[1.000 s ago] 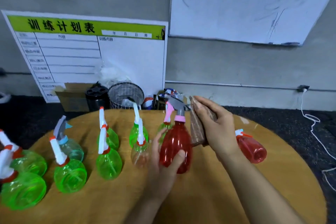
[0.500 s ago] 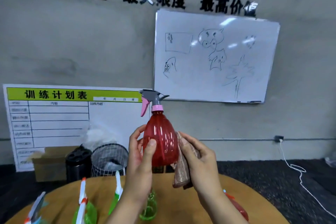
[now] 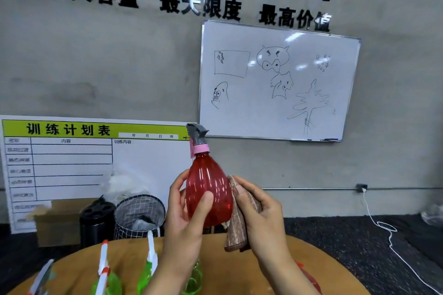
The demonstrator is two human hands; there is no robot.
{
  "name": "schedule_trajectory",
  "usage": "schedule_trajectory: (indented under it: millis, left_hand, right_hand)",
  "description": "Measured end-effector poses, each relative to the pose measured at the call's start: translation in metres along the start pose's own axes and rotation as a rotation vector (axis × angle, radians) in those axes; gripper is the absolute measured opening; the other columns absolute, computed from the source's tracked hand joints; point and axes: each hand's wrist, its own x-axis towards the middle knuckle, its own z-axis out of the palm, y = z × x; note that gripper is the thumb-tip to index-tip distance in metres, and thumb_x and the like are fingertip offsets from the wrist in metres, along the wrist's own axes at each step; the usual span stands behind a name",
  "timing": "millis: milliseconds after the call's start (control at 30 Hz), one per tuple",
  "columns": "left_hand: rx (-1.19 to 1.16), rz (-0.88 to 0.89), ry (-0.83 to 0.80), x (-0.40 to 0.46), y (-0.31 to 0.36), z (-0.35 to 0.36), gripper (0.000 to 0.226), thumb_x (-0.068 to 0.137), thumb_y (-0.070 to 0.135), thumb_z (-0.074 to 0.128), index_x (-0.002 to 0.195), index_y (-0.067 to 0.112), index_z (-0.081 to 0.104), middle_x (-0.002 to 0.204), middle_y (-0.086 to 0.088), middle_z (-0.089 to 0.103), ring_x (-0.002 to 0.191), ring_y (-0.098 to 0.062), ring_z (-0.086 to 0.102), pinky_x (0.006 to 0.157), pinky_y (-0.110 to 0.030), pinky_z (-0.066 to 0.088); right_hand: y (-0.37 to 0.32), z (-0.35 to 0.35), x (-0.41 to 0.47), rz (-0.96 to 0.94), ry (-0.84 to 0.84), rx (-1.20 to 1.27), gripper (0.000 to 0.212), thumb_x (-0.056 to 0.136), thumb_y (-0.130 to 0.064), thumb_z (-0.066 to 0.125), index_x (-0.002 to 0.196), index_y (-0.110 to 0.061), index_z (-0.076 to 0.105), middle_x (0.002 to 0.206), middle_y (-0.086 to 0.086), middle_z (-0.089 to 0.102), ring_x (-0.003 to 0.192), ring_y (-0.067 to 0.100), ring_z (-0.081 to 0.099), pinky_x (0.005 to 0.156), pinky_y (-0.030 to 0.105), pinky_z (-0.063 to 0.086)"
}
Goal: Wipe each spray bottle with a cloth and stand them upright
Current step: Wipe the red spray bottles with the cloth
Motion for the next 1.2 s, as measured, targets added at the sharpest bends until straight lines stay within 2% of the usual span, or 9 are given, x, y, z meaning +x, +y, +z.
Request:
schedule_trajectory:
  millis: [67,300,467,567,633,733,867,1000,1200]
  left_hand:
    - [-0.029,-0.014,0.005,-0.001,0.000,0.001,0.049,0.091,0.036,0.067,0.137,0.041,0.053,0.115,0.020,0.073,0.110,-0.006,0.072,0.083,-0.026,0.060]
    - [-0.041,-0.060,0.015,0.001,-0.005,-0.004,0.041,0.092,0.050,0.066,0.132,0.057,0.062,0.138,0.013,0.067,0.132,-0.015,0.062,0.115,-0.054,0.046]
    - [-0.089,-0.046,-0.023,0.000,-0.005,-0.004,0.044,0.096,0.051,0.050,0.139,0.054,0.058,0.148,0.009,0.061,0.140,-0.018,0.057,0.116,-0.050,0.044]
    - [-0.011,-0.016,-0.072,-0.003,0.000,-0.002,0.069,0.082,0.074,0.068,0.145,0.051,0.052,0.141,0.015,0.065,0.134,-0.011,0.061,0.111,-0.041,0.052]
    - [0.037,0.013,-0.073,-0.002,0.003,-0.002,0.081,0.076,0.059,0.084,0.147,0.045,0.049,0.136,0.019,0.067,0.127,-0.008,0.065,0.100,-0.028,0.058]
    - [0.019,0.021,-0.070,-0.002,0.001,-0.004,0.071,0.087,0.036,0.082,0.149,0.042,0.048,0.134,0.022,0.067,0.127,-0.007,0.065,0.098,-0.026,0.058]
    - [-0.020,-0.030,-0.060,-0.003,-0.002,-0.006,0.045,0.099,0.040,0.068,0.140,0.055,0.056,0.135,0.020,0.067,0.129,-0.009,0.064,0.109,-0.043,0.054]
    - [-0.008,-0.083,-0.063,-0.015,-0.019,-0.016,0.048,0.094,0.043,0.061,0.141,0.051,0.058,0.144,0.011,0.064,0.135,-0.015,0.061,0.116,-0.052,0.046]
    - [0.038,-0.211,-0.112,-0.055,-0.060,-0.040,0.052,0.093,0.036,0.060,0.143,0.048,0.057,0.143,0.017,0.064,0.135,-0.007,0.060,0.111,-0.036,0.049]
  right_hand:
    - [0.000,0.001,0.000,0.010,-0.004,0.014,0.023,0.096,-0.018,0.069,0.117,-0.018,0.078,0.112,-0.002,0.079,0.109,0.016,0.074,0.091,0.030,0.061]
    - [-0.001,0.001,-0.003,-0.007,-0.010,0.037,0.024,0.095,-0.018,0.069,0.118,-0.017,0.077,0.112,-0.003,0.079,0.111,0.015,0.073,0.092,0.029,0.060]
    - [0.001,0.003,-0.004,-0.031,-0.010,0.026,0.030,0.090,-0.024,0.072,0.119,-0.019,0.077,0.117,-0.003,0.078,0.116,0.017,0.071,0.105,0.045,0.055]
    - [0.002,0.006,-0.007,-0.056,-0.004,0.022,0.029,0.090,-0.024,0.072,0.119,-0.020,0.077,0.117,-0.002,0.078,0.117,0.018,0.071,0.107,0.048,0.053]
    - [0.003,0.006,-0.008,-0.065,0.000,0.028,0.029,0.091,-0.022,0.072,0.119,-0.018,0.077,0.117,0.000,0.078,0.115,0.020,0.072,0.105,0.050,0.055]
    - [0.002,0.004,-0.009,-0.098,0.008,0.015,0.028,0.092,-0.021,0.070,0.119,-0.018,0.076,0.115,-0.001,0.078,0.112,0.020,0.073,0.101,0.049,0.057]
    - [0.005,0.004,-0.009,-0.147,0.031,-0.016,0.022,0.093,-0.018,0.070,0.114,-0.016,0.075,0.110,0.000,0.078,0.105,0.019,0.075,0.095,0.044,0.061]
    - [0.021,0.001,-0.019,-0.175,0.046,-0.055,0.020,0.091,-0.018,0.071,0.111,-0.015,0.076,0.108,-0.002,0.078,0.104,0.016,0.074,0.096,0.037,0.059]
    - [0.067,-0.018,-0.053,-0.166,0.047,-0.227,0.023,0.090,-0.025,0.073,0.112,-0.022,0.079,0.111,-0.006,0.077,0.110,0.018,0.072,0.101,0.036,0.054]
